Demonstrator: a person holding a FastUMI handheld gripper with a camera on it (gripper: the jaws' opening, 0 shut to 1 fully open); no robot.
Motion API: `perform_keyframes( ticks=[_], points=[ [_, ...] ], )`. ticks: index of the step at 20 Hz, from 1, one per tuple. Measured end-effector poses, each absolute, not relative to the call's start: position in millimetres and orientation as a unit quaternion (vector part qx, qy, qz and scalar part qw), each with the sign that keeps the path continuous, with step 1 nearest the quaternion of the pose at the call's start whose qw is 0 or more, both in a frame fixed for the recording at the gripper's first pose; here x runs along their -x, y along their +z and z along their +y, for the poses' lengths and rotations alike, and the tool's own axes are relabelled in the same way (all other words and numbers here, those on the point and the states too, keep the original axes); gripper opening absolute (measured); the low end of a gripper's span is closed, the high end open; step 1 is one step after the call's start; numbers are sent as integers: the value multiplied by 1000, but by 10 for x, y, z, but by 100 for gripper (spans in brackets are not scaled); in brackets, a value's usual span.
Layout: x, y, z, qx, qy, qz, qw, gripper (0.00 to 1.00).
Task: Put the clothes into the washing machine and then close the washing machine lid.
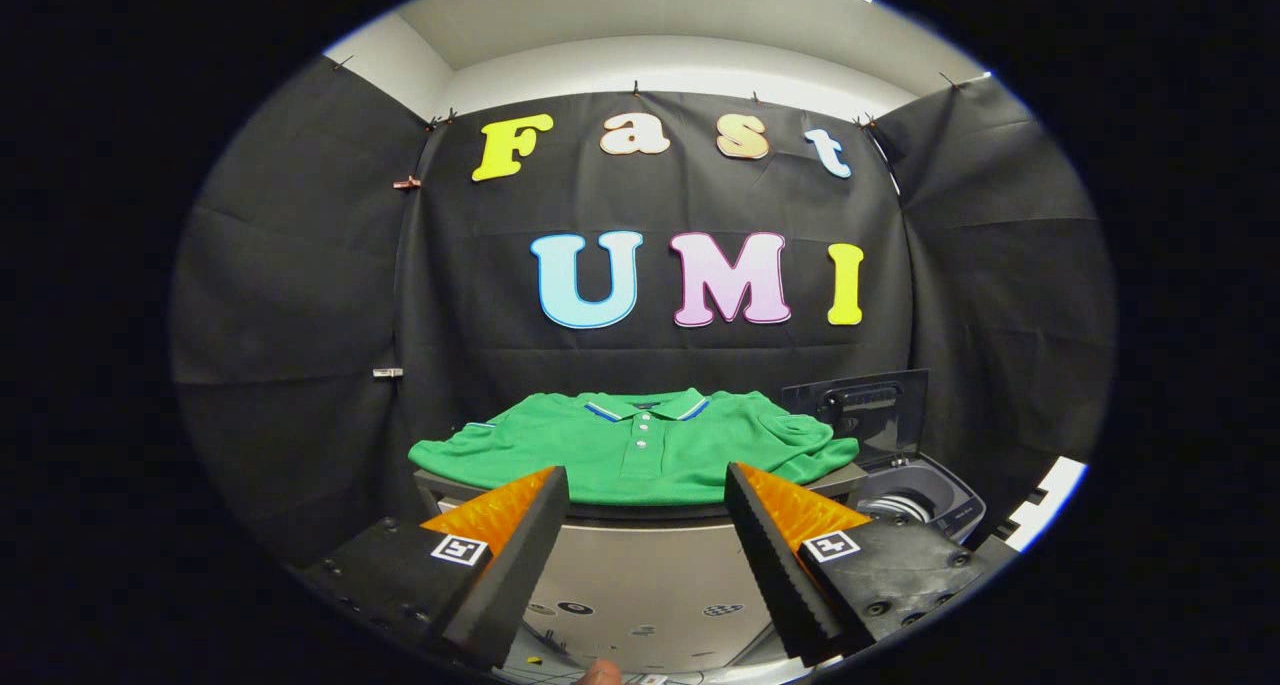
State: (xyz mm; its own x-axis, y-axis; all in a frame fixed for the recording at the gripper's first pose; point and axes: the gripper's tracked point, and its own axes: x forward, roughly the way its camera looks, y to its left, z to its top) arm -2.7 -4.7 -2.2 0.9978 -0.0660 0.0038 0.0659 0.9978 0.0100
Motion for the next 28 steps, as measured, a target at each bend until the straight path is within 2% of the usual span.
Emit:
perform_keyframes(
  ticks=[5, 11, 21, 28],
  points=[
    [-60, -1, -10, 0, -32, 5, 999, 98],
    [-499, 116, 35, -20, -29, 32, 999, 98],
    [-1650, 212, -101, -8, -34, 132, 991, 99],
    [-2069, -43, -233, -30, -47, 234, 971, 100]
  ],
)
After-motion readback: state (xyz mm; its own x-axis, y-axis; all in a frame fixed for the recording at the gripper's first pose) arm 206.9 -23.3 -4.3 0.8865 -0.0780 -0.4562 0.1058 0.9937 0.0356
